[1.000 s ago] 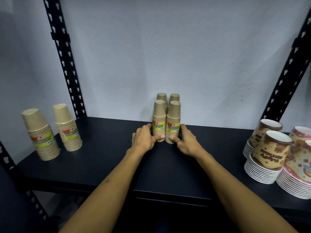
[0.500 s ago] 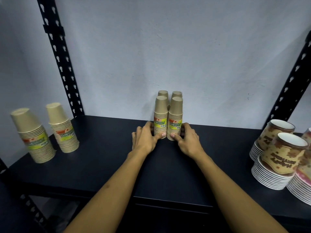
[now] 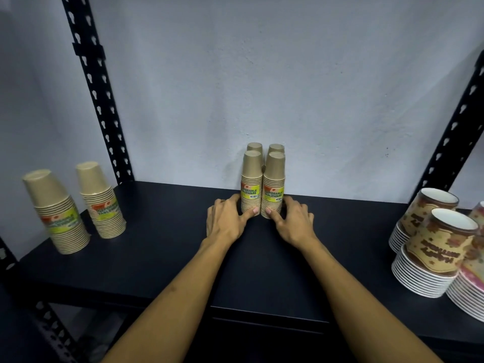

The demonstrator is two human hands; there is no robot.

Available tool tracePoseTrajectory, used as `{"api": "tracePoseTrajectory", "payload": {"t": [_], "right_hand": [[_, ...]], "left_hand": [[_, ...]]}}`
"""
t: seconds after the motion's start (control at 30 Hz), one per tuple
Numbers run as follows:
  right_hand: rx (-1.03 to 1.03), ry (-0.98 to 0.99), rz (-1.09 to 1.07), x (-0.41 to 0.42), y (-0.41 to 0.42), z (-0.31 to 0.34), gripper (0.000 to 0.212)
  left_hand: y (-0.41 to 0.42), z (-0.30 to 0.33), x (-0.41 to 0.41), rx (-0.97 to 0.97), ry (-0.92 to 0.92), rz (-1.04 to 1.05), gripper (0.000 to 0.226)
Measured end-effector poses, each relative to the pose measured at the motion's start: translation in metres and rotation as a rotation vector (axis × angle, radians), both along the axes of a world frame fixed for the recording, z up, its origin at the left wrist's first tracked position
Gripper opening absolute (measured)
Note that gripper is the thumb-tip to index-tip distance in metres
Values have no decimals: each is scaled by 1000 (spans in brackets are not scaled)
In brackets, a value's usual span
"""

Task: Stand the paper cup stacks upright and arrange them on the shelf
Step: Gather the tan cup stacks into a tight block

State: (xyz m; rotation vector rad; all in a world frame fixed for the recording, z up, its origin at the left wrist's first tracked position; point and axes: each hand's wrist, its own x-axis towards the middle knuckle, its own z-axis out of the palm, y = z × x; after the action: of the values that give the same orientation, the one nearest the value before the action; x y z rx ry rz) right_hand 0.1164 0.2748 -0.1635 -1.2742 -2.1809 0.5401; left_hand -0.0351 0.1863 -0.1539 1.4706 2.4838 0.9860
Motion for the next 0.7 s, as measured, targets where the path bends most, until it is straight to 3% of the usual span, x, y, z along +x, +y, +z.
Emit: {"api": "tracePoseTrajectory", "payload": {"t": [0.43,0.7], "right_hand": [[8,-71,36,3,-5,1,50],[2,-122,24,4,-6,4,50]], "left_hand": [[-10,8,10,-82,32,-2,59],[-23,4,18,-133,9,75,82]]}}
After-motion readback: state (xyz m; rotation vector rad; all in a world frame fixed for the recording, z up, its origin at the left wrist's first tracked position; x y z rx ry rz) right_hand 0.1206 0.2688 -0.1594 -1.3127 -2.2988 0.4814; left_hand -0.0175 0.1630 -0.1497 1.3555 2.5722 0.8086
